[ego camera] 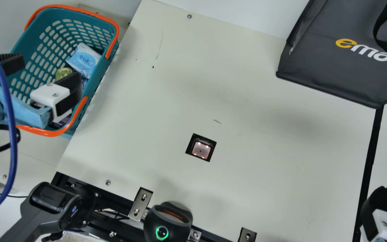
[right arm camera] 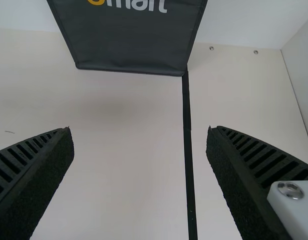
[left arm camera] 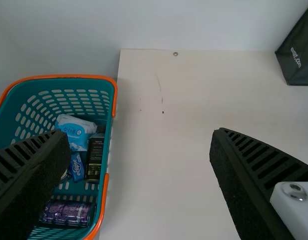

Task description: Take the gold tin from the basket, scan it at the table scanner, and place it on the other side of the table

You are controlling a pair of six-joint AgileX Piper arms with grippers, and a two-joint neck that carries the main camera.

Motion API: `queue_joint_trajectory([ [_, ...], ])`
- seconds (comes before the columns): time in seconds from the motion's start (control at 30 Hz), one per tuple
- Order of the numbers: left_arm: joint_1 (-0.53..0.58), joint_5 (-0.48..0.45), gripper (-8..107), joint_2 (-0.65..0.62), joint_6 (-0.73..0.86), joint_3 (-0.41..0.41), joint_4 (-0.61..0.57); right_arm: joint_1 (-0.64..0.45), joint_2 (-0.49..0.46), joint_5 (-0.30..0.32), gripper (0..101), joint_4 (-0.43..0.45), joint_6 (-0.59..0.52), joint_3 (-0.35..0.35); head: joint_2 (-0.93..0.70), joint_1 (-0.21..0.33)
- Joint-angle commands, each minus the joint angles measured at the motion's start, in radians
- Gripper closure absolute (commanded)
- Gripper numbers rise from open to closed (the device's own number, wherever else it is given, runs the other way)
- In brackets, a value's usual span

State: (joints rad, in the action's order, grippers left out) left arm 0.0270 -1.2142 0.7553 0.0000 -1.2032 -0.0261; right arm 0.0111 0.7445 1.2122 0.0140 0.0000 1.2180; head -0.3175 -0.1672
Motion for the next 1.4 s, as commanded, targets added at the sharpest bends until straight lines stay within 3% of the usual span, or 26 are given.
queue_joint_trajectory([
  [0.0,0.0,0.0,9,0.0,0.0,0.0,0.0,0.0,0.0,0.0,6,0.0,0.0,0.0,-0.004,0.029],
  [1.37,0.001,0.001,9,0.001,-0.001,0.0,0.001,0.0,0.0,-0.001,6,0.0,0.0,0.0,-0.004,0.029],
])
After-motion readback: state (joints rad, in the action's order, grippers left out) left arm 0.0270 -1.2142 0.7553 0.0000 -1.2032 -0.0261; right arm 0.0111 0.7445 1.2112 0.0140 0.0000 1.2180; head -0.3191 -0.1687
